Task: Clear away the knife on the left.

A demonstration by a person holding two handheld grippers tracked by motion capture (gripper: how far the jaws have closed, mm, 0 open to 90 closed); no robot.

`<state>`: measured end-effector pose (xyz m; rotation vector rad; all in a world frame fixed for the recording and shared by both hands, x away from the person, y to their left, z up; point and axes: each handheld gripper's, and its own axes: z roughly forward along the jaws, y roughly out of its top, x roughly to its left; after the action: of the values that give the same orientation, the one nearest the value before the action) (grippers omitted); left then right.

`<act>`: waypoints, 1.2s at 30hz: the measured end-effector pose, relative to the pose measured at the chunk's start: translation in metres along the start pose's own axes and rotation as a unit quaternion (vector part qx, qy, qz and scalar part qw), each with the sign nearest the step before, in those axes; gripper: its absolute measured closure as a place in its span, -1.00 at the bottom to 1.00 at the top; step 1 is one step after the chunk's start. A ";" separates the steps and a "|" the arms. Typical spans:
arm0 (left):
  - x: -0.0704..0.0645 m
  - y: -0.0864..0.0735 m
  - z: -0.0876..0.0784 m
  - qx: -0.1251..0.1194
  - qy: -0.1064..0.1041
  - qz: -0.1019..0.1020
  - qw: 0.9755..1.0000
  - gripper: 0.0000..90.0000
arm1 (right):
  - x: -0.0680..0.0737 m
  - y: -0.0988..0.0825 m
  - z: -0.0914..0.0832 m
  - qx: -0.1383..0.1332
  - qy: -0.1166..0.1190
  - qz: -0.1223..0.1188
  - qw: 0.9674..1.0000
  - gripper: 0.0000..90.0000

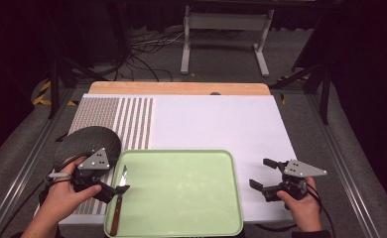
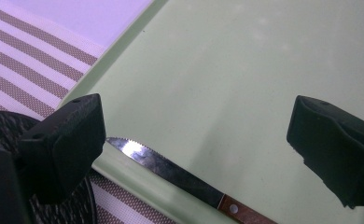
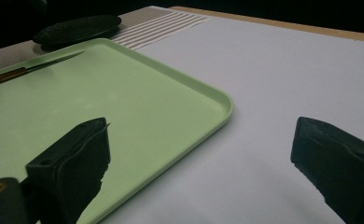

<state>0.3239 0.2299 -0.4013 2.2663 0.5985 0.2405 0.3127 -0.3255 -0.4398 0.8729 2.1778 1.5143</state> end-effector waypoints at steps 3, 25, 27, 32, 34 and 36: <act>0.001 -0.006 -0.004 -0.022 0.001 -0.005 1.000 -0.88 | 0.000 0.000 0.000 -0.001 0.000 0.000 1.000 -0.88; 0.009 -0.055 -0.027 -0.150 0.034 -0.019 0.988 -0.90 | 0.001 0.000 -0.001 -0.010 -0.007 -0.003 1.000 -0.91; 0.010 -0.060 -0.027 -0.160 0.038 -0.019 0.986 -0.90 | 0.001 0.000 -0.001 -0.011 -0.008 -0.004 1.000 -0.91; 0.014 -0.074 -0.031 -0.176 0.061 -0.018 0.982 -0.88 | 0.000 0.000 -0.003 -0.014 -0.008 -0.003 1.000 -0.92; 0.016 -0.080 -0.032 -0.181 0.062 -0.024 0.981 -0.89 | 0.000 0.000 -0.003 -0.015 -0.007 -0.003 1.000 -0.92; 0.018 -0.086 -0.031 -0.177 0.062 -0.028 0.982 -0.89 | 0.000 0.000 -0.003 -0.017 -0.007 -0.003 1.000 -0.92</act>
<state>0.2993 0.3098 -0.4420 1.8981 0.6285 0.4275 0.3105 -0.3275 -0.4389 0.8643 2.1366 1.5323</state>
